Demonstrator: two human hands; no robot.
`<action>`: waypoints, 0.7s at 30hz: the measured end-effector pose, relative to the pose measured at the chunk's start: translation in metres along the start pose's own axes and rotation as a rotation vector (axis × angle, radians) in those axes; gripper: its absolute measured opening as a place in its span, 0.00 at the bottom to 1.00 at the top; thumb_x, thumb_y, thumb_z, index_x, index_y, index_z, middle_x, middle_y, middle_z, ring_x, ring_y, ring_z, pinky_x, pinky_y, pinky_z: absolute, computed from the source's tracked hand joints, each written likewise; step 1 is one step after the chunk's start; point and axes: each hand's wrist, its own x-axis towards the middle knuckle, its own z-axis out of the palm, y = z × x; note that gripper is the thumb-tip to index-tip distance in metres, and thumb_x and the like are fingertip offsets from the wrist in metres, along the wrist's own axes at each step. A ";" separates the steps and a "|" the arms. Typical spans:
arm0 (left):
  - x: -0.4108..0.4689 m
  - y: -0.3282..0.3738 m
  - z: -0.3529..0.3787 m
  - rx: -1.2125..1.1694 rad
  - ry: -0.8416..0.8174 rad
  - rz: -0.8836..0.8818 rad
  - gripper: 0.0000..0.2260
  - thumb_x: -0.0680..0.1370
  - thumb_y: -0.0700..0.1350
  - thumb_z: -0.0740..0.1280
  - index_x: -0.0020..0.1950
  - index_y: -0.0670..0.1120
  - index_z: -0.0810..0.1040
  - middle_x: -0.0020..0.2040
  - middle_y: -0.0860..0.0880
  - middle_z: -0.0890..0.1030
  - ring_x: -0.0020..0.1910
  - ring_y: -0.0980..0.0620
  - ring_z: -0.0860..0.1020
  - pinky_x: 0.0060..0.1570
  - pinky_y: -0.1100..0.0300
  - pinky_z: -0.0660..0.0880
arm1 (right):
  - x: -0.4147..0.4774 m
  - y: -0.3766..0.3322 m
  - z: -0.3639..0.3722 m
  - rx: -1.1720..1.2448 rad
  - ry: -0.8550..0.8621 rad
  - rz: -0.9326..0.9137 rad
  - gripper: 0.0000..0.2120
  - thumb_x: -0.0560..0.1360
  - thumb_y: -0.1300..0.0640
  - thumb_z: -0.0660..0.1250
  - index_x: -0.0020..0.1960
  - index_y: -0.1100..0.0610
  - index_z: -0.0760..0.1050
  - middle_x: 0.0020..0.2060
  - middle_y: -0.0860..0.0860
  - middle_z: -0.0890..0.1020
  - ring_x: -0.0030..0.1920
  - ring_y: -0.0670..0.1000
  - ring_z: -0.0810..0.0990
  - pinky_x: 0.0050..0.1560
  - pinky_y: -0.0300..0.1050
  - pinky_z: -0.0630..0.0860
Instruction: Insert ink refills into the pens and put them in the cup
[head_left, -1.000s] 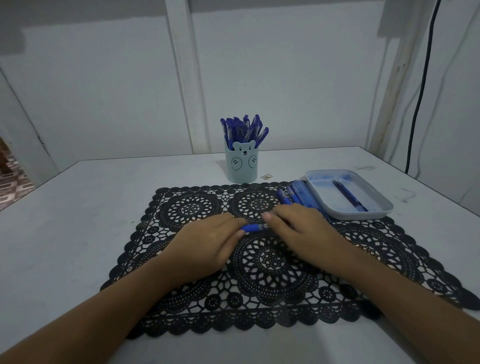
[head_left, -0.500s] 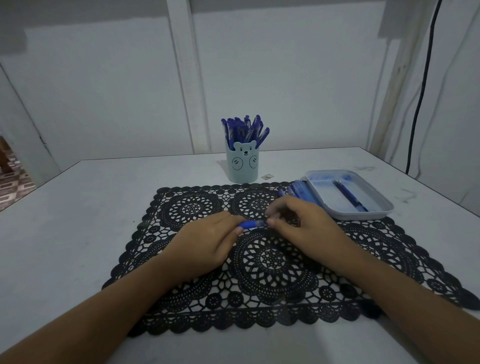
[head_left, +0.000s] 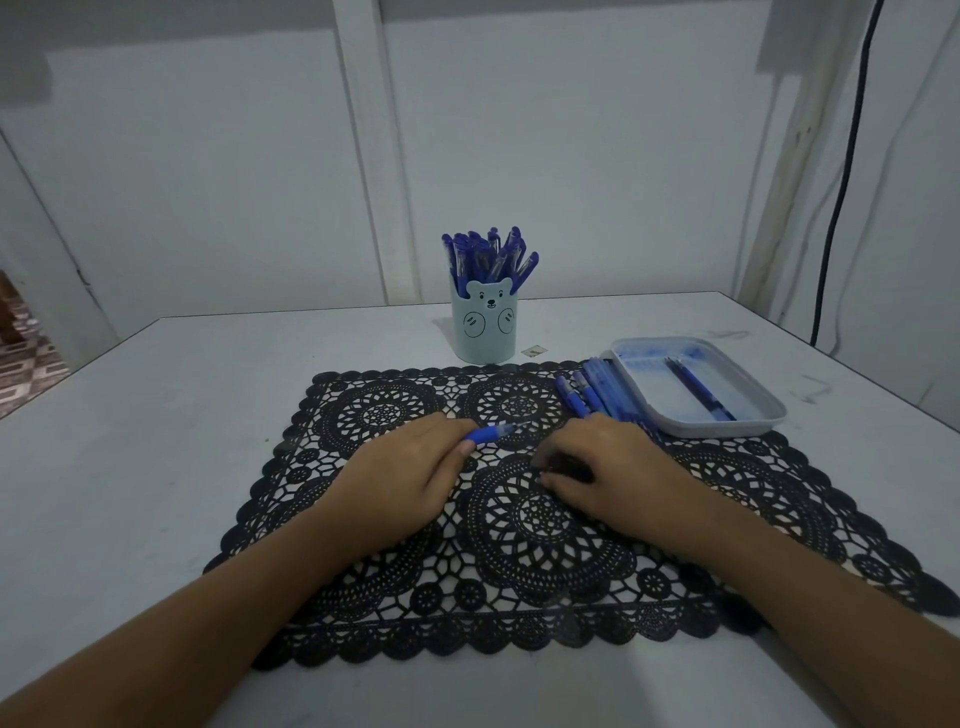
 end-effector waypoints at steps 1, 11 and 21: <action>0.000 0.000 0.000 -0.005 -0.008 0.002 0.22 0.77 0.55 0.48 0.60 0.47 0.75 0.43 0.60 0.71 0.39 0.63 0.68 0.35 0.75 0.63 | 0.000 0.001 -0.001 0.014 0.009 -0.003 0.10 0.74 0.49 0.64 0.55 0.48 0.75 0.50 0.43 0.77 0.53 0.44 0.71 0.59 0.46 0.69; -0.001 0.003 0.000 0.043 -0.064 0.072 0.18 0.78 0.52 0.51 0.58 0.47 0.76 0.41 0.58 0.73 0.38 0.62 0.70 0.36 0.70 0.66 | 0.002 -0.012 0.000 0.342 0.229 0.037 0.07 0.73 0.51 0.67 0.51 0.49 0.78 0.43 0.41 0.80 0.44 0.39 0.77 0.45 0.28 0.71; 0.000 -0.008 -0.002 -0.011 0.017 -0.077 0.21 0.78 0.56 0.50 0.60 0.49 0.74 0.43 0.57 0.75 0.40 0.61 0.72 0.38 0.72 0.66 | 0.004 0.016 -0.021 0.698 0.476 0.314 0.07 0.74 0.62 0.64 0.40 0.51 0.74 0.36 0.50 0.79 0.35 0.46 0.74 0.33 0.32 0.71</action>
